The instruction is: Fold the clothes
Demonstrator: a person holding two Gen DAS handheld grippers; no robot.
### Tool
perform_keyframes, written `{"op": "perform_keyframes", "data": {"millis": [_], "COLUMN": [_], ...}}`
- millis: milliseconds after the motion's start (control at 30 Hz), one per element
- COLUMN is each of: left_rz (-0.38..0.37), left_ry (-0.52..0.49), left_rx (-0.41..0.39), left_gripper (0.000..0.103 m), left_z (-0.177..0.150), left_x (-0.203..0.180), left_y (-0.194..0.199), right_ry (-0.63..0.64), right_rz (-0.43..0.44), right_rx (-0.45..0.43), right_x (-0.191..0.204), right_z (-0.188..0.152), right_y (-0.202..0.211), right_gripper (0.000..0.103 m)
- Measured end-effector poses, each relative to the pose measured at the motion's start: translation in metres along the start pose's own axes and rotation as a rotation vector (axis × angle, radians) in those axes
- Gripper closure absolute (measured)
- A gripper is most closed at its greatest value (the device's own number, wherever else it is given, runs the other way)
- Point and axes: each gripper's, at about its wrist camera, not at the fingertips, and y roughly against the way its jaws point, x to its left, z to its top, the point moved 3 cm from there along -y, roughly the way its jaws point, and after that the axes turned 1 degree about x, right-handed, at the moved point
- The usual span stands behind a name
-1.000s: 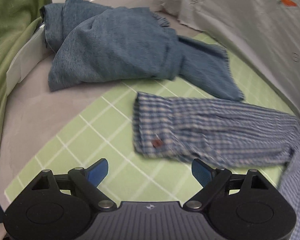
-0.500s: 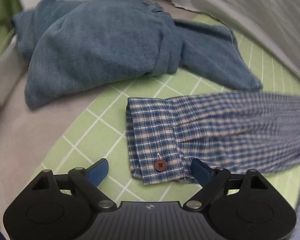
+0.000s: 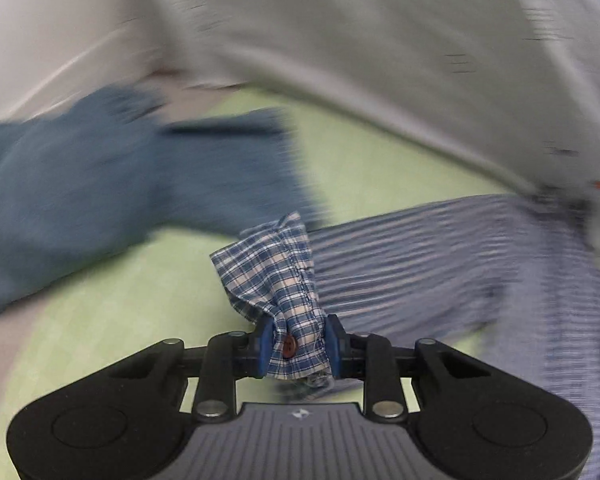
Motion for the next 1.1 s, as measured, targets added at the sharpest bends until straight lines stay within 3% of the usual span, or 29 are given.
{"op": "perform_keyframes", "data": {"millis": [133, 167, 233, 267, 300, 400, 567, 767, 800, 867, 900, 1033, 1100], "left_rz": [-0.207, -0.24, -0.251, -0.256, -0.261, -0.254, -0.001, 0.15, 0.162, 0.17, 0.169, 0.161, 0.157], "left_ry": [-0.109, -0.136, -0.181, -0.204, -0.227, -0.29, -0.227, -0.158, -0.153, -0.142, -0.137, -0.14, -0.142], "left_rx": [0.003, 0.008, 0.015, 0.019, 0.023, 0.037, 0.103, 0.179, 0.188, 0.207, 0.215, 0.231, 0.239], "left_gripper": [0.074, 0.069, 0.043, 0.018, 0.006, 0.006, 0.006, 0.005, 0.005, 0.005, 0.005, 0.005, 0.005], "left_z": [0.001, -0.001, -0.009, -0.012, -0.016, -0.026, -0.03, -0.033, -0.034, -0.036, -0.037, -0.038, -0.039], "left_x": [-0.095, -0.115, -0.136, -0.147, -0.158, -0.183, -0.138, -0.081, -0.076, -0.068, -0.065, -0.062, -0.06], "left_y": [0.005, 0.006, 0.007, 0.008, 0.009, 0.009, -0.016, -0.027, -0.028, -0.031, -0.032, -0.037, -0.04], "right_ry": [-0.093, -0.105, -0.103, -0.092, -0.08, -0.031, 0.04, 0.134, 0.145, 0.176, 0.195, 0.216, 0.193], "right_rz": [0.016, 0.015, 0.014, 0.015, 0.016, 0.042, 0.159, 0.311, 0.353, 0.436, 0.463, 0.429, 0.403], "right_rx": [-0.012, -0.011, -0.013, -0.018, -0.024, -0.048, -0.081, -0.136, -0.144, -0.152, -0.138, -0.064, -0.034], "right_x": [-0.023, -0.028, -0.032, -0.032, -0.032, -0.018, 0.03, 0.106, 0.118, 0.141, 0.153, 0.183, 0.188], "right_z": [0.007, 0.009, 0.012, 0.014, 0.016, 0.022, 0.031, 0.035, 0.034, 0.033, 0.03, 0.025, 0.024], "right_y": [-0.005, -0.007, -0.01, -0.011, -0.011, -0.01, -0.002, 0.016, 0.021, 0.027, 0.027, 0.007, -0.003], "right_gripper": [0.001, 0.001, 0.001, 0.001, 0.001, 0.001, 0.001, 0.016, 0.018, 0.043, 0.046, 0.043, 0.035]}}
